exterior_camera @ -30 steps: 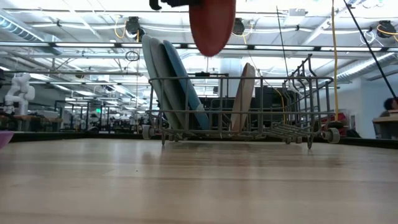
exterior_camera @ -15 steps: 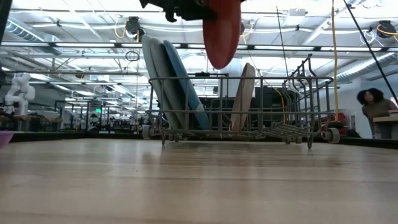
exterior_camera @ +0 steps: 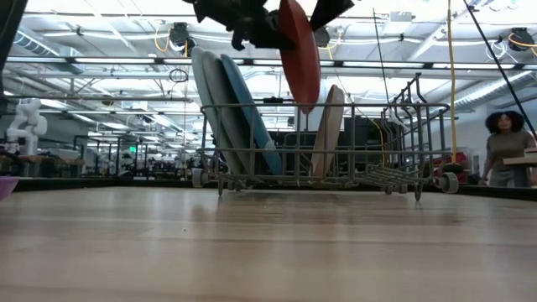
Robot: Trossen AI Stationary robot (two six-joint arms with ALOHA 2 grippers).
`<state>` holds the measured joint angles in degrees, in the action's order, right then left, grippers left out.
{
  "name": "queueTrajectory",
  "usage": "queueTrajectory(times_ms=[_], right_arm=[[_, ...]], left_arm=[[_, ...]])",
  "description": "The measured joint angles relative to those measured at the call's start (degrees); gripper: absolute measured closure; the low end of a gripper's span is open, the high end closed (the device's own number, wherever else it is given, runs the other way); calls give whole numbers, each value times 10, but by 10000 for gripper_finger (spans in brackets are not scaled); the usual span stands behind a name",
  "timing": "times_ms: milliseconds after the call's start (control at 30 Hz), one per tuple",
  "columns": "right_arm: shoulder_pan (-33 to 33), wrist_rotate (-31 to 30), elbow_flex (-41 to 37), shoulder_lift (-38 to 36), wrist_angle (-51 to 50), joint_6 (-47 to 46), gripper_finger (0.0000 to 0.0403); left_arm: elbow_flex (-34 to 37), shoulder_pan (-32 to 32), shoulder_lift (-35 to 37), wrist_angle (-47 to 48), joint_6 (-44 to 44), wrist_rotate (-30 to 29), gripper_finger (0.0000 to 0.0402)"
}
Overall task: Sort dishes
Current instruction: Put the orange plate into the dish rack
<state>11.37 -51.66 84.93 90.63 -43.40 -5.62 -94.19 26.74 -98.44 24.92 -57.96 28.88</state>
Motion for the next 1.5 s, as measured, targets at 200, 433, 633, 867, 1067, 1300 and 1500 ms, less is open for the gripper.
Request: queueTrajectory(times_ms=[200,433,633,867,1067,1300,1500], right_arm=[[-34,41,0,8,11,15,403],[-72,89,0,20,23,25,403],[-82,85,0,24,30,24,403],[-90,111,0,28,34,32,403],[-106,130,0,51,30,32,403],[-115,149,0,79,31,34,403],[-121,170,0,95,30,34,403]], left_arm=[[0,-2,-23,-1,-2,-68,377],[0,-2,-22,7,-27,-107,377],[0,9,-25,37,-41,-102,395],[0,8,-31,51,-68,-135,398],[1,8,-32,66,-91,-157,398],[2,0,-32,92,-105,-171,399],[2,-9,-32,93,-131,-196,387]])
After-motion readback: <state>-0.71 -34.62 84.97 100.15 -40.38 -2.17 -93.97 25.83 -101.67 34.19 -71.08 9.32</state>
